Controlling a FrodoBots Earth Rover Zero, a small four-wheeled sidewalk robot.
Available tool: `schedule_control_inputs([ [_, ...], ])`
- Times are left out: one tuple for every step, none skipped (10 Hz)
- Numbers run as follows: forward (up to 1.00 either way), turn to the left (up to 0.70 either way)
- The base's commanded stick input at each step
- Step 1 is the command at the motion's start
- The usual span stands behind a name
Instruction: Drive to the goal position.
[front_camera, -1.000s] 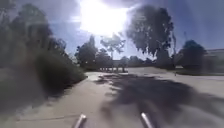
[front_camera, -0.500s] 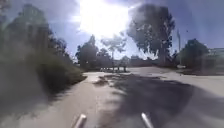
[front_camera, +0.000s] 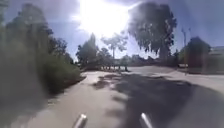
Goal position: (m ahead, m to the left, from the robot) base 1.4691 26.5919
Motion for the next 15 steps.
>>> schedule_control_inputs([
  [1.00,0.00],
  [1.00,0.00],
  [1.00,0.00],
  [1.00,0.00],
  [1.00,0.00],
  [1.00,-0.06],
  [1.00,-0.20],
  [1.00,-0.33],
  [1.00,-0.34],
  [1.00,-0.20],
  [1.00,-0.07],
  [1.00,-0.05],
  [1.00,-0.15],
  [1.00,-0.26],
  [1.00,-0.34],
])
